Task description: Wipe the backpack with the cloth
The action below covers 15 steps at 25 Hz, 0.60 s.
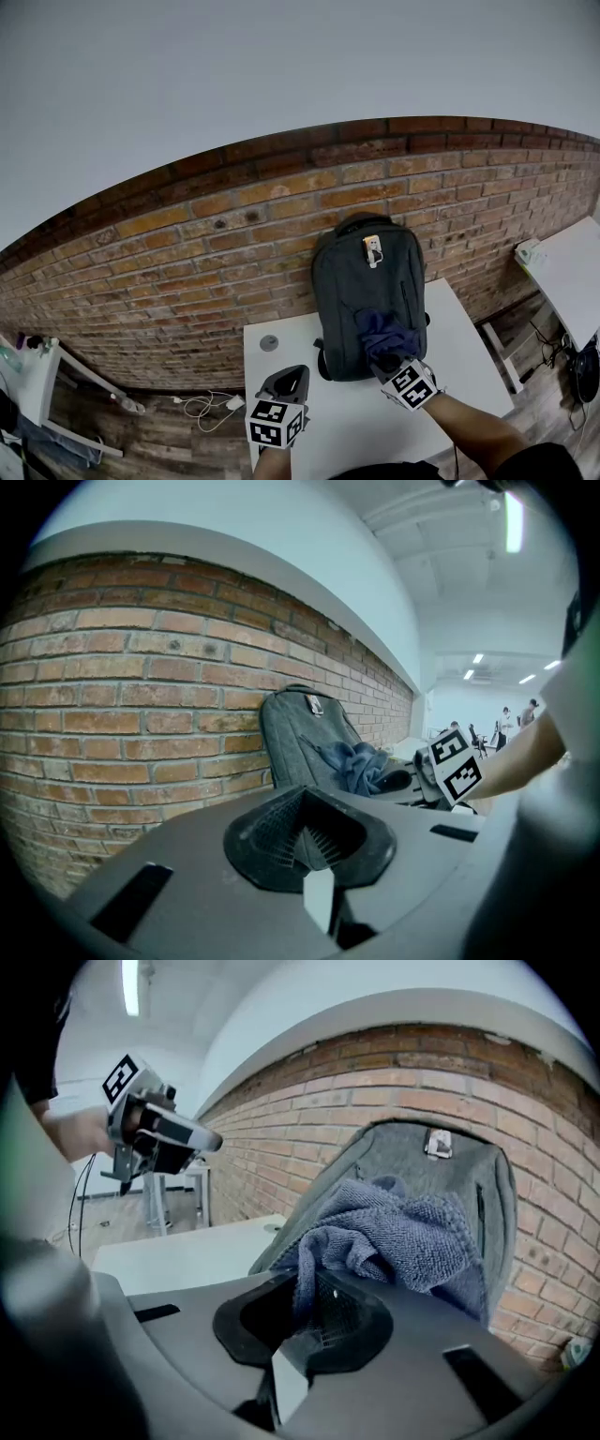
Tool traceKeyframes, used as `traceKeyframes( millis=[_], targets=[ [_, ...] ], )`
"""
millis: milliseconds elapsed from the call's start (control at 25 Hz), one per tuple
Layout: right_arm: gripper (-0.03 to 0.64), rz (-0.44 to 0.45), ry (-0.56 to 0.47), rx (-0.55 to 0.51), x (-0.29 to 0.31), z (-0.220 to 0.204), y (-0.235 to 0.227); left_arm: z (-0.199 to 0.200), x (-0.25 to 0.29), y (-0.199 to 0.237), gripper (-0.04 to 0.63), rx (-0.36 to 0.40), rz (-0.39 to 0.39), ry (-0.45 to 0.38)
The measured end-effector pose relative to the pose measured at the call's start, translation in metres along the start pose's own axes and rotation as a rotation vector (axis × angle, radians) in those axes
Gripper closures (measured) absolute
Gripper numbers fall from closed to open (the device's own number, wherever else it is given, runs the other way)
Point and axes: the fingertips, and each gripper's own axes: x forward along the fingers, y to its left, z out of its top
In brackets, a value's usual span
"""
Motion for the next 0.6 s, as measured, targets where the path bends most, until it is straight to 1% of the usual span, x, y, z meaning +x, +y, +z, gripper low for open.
traceKeyframes(
  millis=[160,280,400,600],
  targets=[
    [0.586,-0.058,-0.062,0.024,0.002,0.037,-0.03,-0.002,0.0,0.0,0.607,-0.002,-0.001,0.001],
    [0.586,-0.07,-0.063,0.009,0.011,0.057,-0.053,-0.003,-0.001,0.001,0.607,-0.007,0.003,0.005],
    [0.586,-0.076,-0.063,0.018,0.02,0.072,-0.07,-0.001,-0.004,0.001,0.607,-0.013,0.005,-0.001],
    [0.586,-0.12,-0.087,0.019,0.033,0.105,-0.1,-0.001,-0.006,0.008,0.607,-0.021,0.017,-0.005]
  ],
)
